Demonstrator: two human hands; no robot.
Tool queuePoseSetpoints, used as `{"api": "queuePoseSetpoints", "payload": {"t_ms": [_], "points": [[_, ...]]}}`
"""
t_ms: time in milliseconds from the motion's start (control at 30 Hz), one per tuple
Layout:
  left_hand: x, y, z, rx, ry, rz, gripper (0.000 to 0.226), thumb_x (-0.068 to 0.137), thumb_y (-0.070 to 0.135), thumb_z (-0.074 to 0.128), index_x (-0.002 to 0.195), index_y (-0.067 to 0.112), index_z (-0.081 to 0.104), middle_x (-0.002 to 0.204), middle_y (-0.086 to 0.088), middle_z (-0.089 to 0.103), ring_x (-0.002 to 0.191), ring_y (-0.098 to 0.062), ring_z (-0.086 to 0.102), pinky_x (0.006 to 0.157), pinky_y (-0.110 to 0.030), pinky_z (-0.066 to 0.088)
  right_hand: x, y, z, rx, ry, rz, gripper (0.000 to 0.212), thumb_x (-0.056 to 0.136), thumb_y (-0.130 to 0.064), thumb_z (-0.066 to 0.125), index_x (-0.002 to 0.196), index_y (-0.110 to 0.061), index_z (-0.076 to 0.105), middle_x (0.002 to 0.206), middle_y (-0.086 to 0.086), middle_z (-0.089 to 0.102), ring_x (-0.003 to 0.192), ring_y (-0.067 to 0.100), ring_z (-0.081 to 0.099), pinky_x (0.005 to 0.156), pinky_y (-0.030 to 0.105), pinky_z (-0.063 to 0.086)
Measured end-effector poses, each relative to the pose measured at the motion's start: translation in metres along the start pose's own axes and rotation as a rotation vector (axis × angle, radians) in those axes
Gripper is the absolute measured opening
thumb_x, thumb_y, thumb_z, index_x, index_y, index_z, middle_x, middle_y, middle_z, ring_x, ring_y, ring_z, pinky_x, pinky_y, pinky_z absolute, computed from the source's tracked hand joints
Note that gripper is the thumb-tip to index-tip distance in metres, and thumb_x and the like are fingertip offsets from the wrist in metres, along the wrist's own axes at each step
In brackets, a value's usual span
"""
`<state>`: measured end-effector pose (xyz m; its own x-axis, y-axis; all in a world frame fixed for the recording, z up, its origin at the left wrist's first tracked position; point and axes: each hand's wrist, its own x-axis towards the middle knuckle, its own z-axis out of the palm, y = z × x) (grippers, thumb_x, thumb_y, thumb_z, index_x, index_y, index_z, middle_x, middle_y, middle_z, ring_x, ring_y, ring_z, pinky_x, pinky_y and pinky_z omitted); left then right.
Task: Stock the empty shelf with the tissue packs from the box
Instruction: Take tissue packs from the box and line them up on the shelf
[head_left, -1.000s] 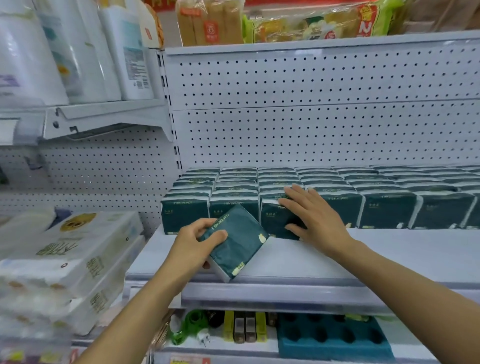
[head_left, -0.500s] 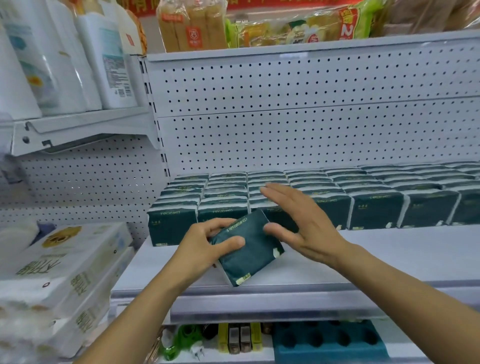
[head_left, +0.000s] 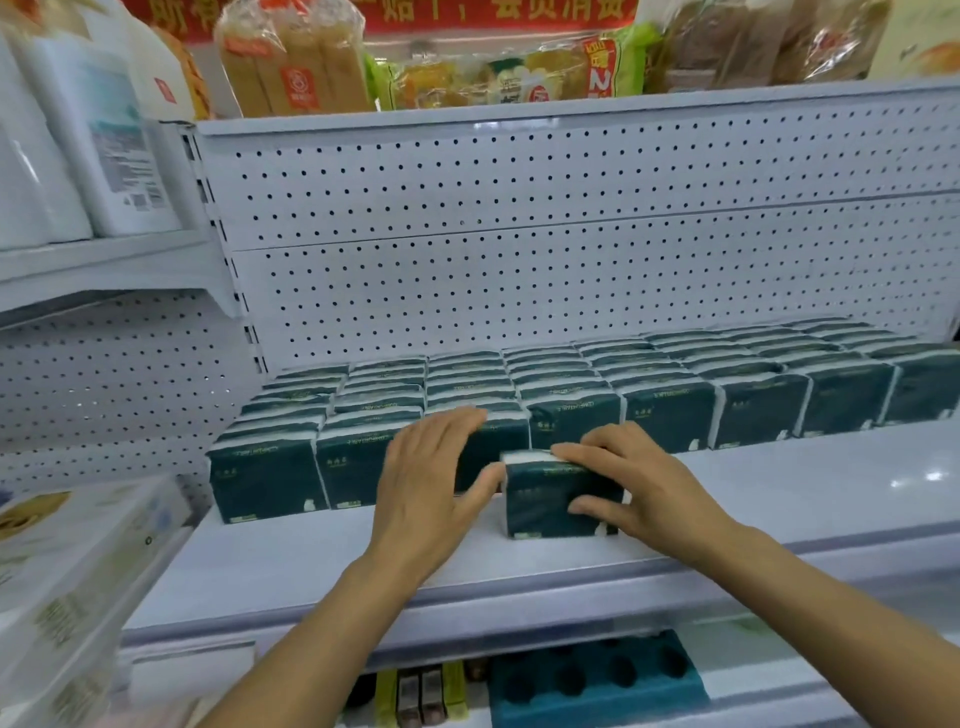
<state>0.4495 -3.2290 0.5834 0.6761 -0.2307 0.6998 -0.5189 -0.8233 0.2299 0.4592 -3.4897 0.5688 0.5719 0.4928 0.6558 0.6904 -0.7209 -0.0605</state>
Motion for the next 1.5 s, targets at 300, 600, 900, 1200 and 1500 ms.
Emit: {"api": "queuePoseSetpoints", "payload": {"t_ms": [300, 600, 900, 1200, 1500], "points": [[0.016, -0.030, 0.040, 0.508, -0.134, 0.071, 0.111, 0.062, 0.059, 0.083, 0.150, 0.019, 0.029, 0.156, -0.005, 0.035, 0.144, -0.027, 0.033, 0.115, -0.055, 0.012, -0.003, 0.044, 0.001, -0.137, 0.031, 0.128, 0.061, 0.082, -0.021, 0.076, 0.138, -0.021, 0.051, 0.144, 0.001, 0.045, 0.129, 0.023, 0.046, 0.099, 0.040, 0.049], [0.017, -0.030, 0.045, 0.496, -0.094, 0.081, 0.108, 0.057, 0.047, 0.090, 0.145, 0.016, 0.035, 0.146, -0.007, 0.050, 0.136, -0.028, 0.046, 0.116, -0.049, 0.012, 0.020, 0.038, 0.026, -0.387, -0.003, 0.161, 0.079, 0.079, -0.057, 0.067, 0.146, -0.024, 0.040, 0.152, 0.004, 0.039, 0.143, 0.023, 0.033, 0.118, 0.044, 0.021], [0.019, -0.030, 0.047, 0.504, -0.073, 0.074, 0.106, 0.055, 0.047, 0.090, 0.143, 0.016, 0.039, 0.142, -0.005, 0.054, 0.132, -0.026, 0.051, 0.113, -0.051, 0.018, 0.033, 0.035, 0.039, -0.421, -0.048, 0.184, 0.080, 0.079, -0.051, 0.069, 0.147, -0.023, 0.036, 0.153, 0.006, 0.038, 0.142, 0.024, 0.033, 0.116, 0.043, 0.013], [0.019, -0.030, 0.045, 0.546, -0.118, 0.048, 0.101, 0.063, 0.056, 0.082, 0.148, 0.020, 0.040, 0.148, -0.002, 0.048, 0.138, -0.024, 0.044, 0.115, -0.055, 0.010, 0.034, 0.026, 0.034, -0.449, -0.054, 0.225, 0.076, 0.084, -0.062, 0.050, 0.148, -0.028, 0.029, 0.153, 0.002, 0.038, 0.144, 0.022, 0.029, 0.115, 0.052, 0.008], [-0.024, -0.017, -0.009, 0.416, 0.019, 0.075, 0.078, 0.084, 0.057, 0.063, 0.149, 0.024, 0.035, 0.148, 0.001, 0.047, 0.135, -0.021, 0.045, 0.115, -0.054, 0.026, 0.023, -0.053, 0.008, -0.374, 0.137, 0.267, 0.064, 0.089, -0.059, 0.040, 0.142, -0.022, 0.044, 0.139, 0.004, 0.053, 0.115, 0.027, 0.057, 0.093, 0.045, 0.047]]}}
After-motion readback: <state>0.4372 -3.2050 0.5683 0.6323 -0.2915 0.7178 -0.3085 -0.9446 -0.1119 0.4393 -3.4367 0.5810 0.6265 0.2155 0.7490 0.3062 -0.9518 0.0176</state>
